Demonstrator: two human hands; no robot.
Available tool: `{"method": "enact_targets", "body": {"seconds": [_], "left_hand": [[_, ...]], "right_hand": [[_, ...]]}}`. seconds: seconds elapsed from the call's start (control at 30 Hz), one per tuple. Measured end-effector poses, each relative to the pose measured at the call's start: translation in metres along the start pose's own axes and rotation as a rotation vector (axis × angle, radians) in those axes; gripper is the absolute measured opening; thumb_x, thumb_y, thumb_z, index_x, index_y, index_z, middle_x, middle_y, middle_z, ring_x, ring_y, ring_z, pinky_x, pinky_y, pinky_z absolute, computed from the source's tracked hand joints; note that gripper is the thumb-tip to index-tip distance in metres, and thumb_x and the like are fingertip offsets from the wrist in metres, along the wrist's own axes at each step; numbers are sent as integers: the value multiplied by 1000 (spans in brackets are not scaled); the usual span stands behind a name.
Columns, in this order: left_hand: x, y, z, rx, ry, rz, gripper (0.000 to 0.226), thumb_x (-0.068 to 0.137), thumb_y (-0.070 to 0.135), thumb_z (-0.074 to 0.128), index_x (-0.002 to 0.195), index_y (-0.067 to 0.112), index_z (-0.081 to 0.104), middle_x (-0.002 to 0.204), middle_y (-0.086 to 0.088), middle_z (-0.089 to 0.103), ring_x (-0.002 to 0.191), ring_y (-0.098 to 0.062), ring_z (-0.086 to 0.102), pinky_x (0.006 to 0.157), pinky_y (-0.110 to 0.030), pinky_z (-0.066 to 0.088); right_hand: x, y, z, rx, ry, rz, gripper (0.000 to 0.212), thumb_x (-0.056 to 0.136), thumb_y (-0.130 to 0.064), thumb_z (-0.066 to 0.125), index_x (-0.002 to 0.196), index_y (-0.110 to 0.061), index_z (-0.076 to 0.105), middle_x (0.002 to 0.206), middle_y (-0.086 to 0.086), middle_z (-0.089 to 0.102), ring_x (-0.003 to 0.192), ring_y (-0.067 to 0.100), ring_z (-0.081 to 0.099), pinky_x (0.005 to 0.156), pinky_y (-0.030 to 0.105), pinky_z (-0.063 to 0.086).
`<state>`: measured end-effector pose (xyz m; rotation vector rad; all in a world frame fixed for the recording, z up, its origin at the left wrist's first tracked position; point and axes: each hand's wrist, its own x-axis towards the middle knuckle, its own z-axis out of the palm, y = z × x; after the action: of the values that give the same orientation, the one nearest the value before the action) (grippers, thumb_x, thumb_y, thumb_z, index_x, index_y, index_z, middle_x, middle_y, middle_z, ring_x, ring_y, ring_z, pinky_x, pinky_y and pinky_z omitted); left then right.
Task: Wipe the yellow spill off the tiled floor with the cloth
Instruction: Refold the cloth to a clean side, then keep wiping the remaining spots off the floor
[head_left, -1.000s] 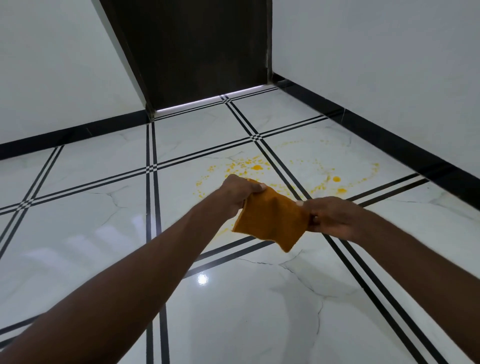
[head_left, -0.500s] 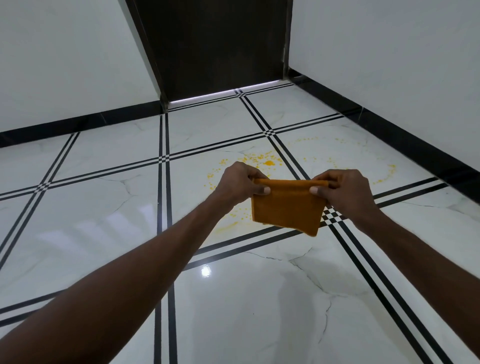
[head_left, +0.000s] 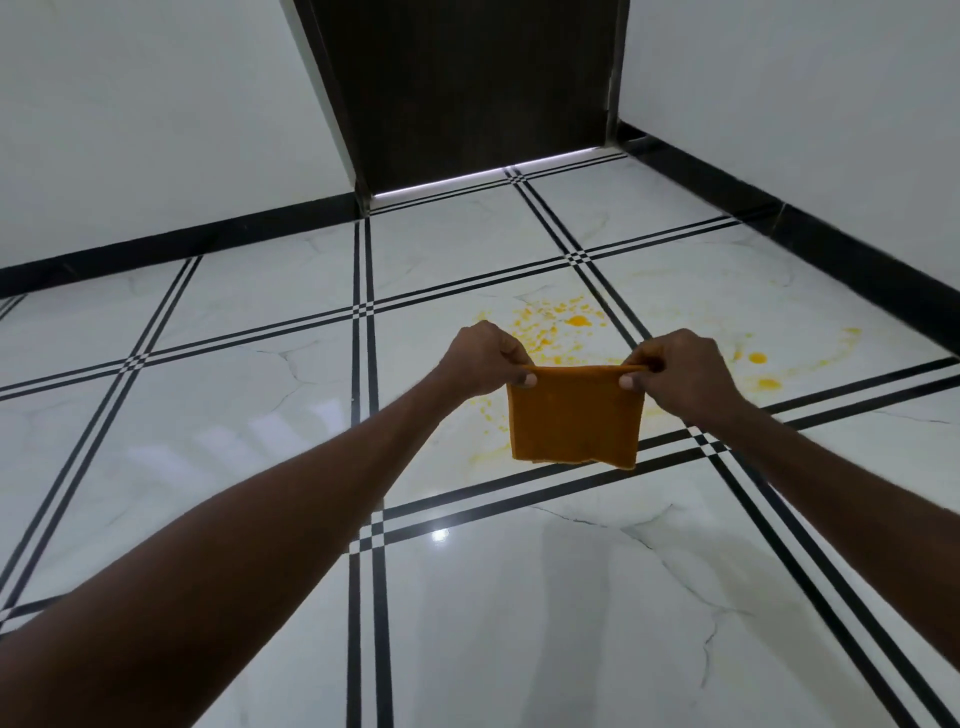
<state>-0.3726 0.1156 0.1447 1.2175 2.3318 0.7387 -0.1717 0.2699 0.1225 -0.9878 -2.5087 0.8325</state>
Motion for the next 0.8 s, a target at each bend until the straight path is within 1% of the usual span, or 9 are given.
{"method": "enact_targets", "body": {"seconds": [0.1, 0.23, 0.3, 0.4, 0.47, 0.57, 0.63, 0.7, 0.8], "left_hand": [[29, -24, -4, 88, 9, 16, 22, 74, 17, 85, 95, 12, 81, 73, 4, 69, 66, -4, 58, 74, -23, 48], [60, -54, -8, 127, 109, 53, 21, 74, 19, 83, 94, 18, 81, 83, 2, 74, 77, -10, 63, 73, -24, 47], [62, -81, 4, 121, 84, 93, 21, 77, 20, 81, 98, 18, 80, 88, 1, 75, 80, -11, 64, 76, -24, 48], [56, -145, 39, 198, -180, 92, 29, 84, 27, 79, 111, 16, 77, 107, -3, 76, 95, -17, 69, 91, -30, 51], [56, -195, 59, 262, -275, -14, 44, 88, 36, 74, 127, 16, 67, 124, -6, 70, 114, -20, 64, 100, -34, 47], [56, -262, 67, 527, -157, -138, 73, 93, 50, 61, 153, 17, 35, 158, -12, 37, 146, -29, 33, 115, -44, 34], [57, -300, 67, 587, -120, -231, 90, 94, 61, 52, 160, 14, 13, 167, -16, 9, 155, -32, 8, 121, -49, 20], [55, -321, 69, 579, -175, -305, 101, 91, 73, 42, 161, 17, -4, 168, -14, -11, 156, -32, -8, 123, -53, 9], [56, -334, 78, 559, -270, -329, 111, 82, 86, 31, 157, 22, -21, 164, -11, -29, 153, -31, -22, 123, -56, 0]], "right_hand": [[28, -1, 31, -21, 20, 9, 12, 80, -19, 84, 92, -17, 81, 76, -1, 67, 83, 23, 68, 64, 24, 39], [49, -8, 58, -29, 109, -51, 10, 83, -17, 79, 93, -19, 78, 74, -3, 64, 74, 19, 59, 63, 26, 36], [46, 0, 85, -97, 108, -74, 8, 84, -18, 78, 92, -20, 77, 75, 0, 69, 74, 24, 62, 64, 29, 38], [29, 28, 143, -306, -175, -48, 13, 87, -24, 73, 98, -17, 74, 92, 5, 73, 90, 29, 68, 71, 35, 49], [19, 41, 176, -420, -363, -24, 17, 91, -25, 69, 102, -12, 67, 98, 7, 67, 97, 28, 63, 71, 34, 45], [24, 44, 196, -484, -228, -92, 19, 89, -15, 73, 103, -5, 64, 99, 14, 64, 88, 34, 62, 65, 38, 48], [42, 42, 207, -490, -111, -153, 25, 91, -18, 67, 110, -2, 64, 106, 21, 65, 86, 40, 64, 66, 45, 55], [52, 42, 218, -550, -140, -234, 47, 94, -34, 49, 128, -2, 58, 126, 28, 61, 105, 46, 63, 82, 53, 56], [51, 64, 245, -695, -337, -329, 72, 102, -55, 26, 154, -6, 38, 159, 31, 34, 142, 48, 40, 112, 61, 38]]}}
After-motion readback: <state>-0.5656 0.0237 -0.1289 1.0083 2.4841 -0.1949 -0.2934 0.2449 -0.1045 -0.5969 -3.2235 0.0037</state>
